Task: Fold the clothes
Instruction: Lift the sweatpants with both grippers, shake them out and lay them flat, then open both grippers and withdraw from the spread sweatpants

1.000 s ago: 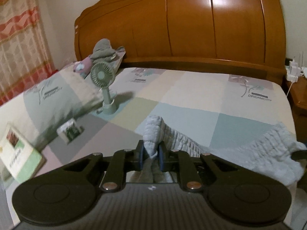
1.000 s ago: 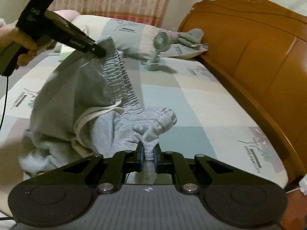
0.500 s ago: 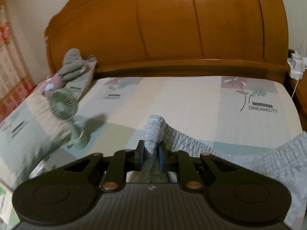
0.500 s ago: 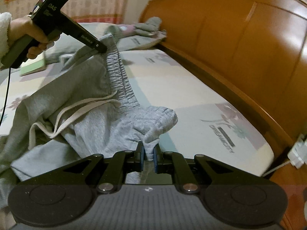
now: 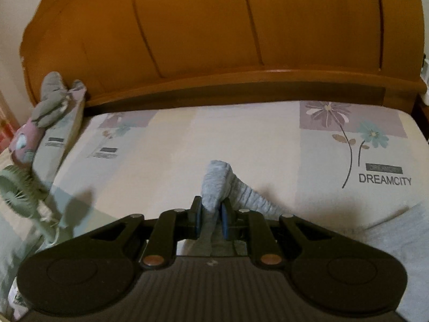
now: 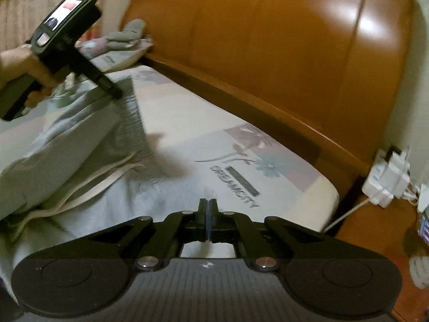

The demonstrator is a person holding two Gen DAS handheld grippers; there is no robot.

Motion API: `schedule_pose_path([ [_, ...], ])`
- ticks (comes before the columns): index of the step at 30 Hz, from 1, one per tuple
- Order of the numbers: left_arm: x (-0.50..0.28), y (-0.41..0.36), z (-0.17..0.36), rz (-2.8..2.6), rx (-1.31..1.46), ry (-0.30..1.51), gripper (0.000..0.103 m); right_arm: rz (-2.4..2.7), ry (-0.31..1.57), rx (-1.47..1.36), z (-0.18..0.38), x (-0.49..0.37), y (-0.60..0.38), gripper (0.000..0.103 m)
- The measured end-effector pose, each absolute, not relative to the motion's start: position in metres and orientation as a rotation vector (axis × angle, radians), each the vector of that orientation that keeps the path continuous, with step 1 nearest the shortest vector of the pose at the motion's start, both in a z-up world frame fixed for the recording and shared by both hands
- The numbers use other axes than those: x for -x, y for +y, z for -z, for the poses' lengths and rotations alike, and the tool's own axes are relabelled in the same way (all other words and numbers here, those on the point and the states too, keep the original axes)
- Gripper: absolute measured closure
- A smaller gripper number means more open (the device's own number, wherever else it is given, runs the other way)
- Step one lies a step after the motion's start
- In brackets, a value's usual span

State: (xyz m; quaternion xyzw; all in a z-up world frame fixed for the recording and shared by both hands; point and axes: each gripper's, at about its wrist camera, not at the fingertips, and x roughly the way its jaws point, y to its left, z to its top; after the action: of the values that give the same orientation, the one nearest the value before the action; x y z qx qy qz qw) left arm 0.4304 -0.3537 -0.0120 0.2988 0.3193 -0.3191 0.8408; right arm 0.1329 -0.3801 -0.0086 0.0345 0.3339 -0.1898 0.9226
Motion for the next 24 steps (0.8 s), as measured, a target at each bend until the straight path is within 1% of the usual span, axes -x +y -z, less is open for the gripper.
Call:
schedule_pose_path([
  [5,-0.436,-0.357,0.028,0.656,-0.663,0.723,0.085,0.358,0.739,-0.173,0.023,-0.128,-0.397,0.099],
  [7,-0.437,-0.350,0.029,0.649,-0.660,0.736,0.080,0.336,0.752,-0.199,0.028,-0.123,-0.396,0.093],
  [9,-0.436,-0.342,0.026,0.642,-0.648,0.750,0.079,0.308,0.763,-0.217,0.032,-0.122,-0.394,0.092],
  [10,-0.435,-0.337,0.023,0.638,-0.647,0.747,0.076,0.300,0.765,-0.215,0.031,-0.122,-0.391,0.091],
  [11,-0.432,-0.332,0.020,0.634,-0.647,0.744,0.075,0.289,0.767,-0.209,0.030,-0.121,-0.386,0.088],
  [12,-0.429,-0.326,0.016,0.632,-0.646,0.740,0.071,0.281,0.765,-0.210,0.028,-0.121,-0.385,0.083],
  [13,-0.426,-0.320,0.013,0.631,-0.645,0.741,0.070,0.268,0.763,-0.216,0.025,-0.119,-0.380,0.079],
  [14,-0.421,-0.314,0.010,0.630,-0.646,0.742,0.068,0.255,0.760,-0.223,0.022,-0.117,-0.376,0.073],
  [16,-0.409,-0.298,0.004,0.629,-0.648,0.743,0.066,0.228,0.756,-0.231,0.016,-0.113,-0.366,0.067],
  [17,-0.402,-0.291,0.002,0.631,-0.650,0.746,0.065,0.218,0.755,-0.229,0.014,-0.111,-0.361,0.062],
  [18,-0.395,-0.283,0.000,0.633,-0.652,0.748,0.062,0.209,0.753,-0.227,0.011,-0.109,-0.355,0.054],
  [19,-0.387,-0.274,-0.001,0.634,-0.654,0.753,0.060,0.200,0.751,-0.225,0.008,-0.107,-0.349,0.050],
  [21,-0.367,-0.253,-0.003,0.638,-0.656,0.764,0.058,0.180,0.748,-0.220,0.003,-0.103,-0.337,0.036],
  [22,-0.357,-0.241,-0.004,0.641,-0.657,0.772,0.058,0.169,0.747,-0.217,0.001,-0.100,-0.331,0.033],
  [23,-0.347,-0.230,-0.005,0.642,-0.656,0.779,0.057,0.158,0.746,-0.215,-0.002,-0.098,-0.325,0.028],
  [24,-0.336,-0.219,-0.005,0.640,-0.652,0.785,0.053,0.147,0.745,-0.212,-0.004,-0.096,-0.319,0.024],
])
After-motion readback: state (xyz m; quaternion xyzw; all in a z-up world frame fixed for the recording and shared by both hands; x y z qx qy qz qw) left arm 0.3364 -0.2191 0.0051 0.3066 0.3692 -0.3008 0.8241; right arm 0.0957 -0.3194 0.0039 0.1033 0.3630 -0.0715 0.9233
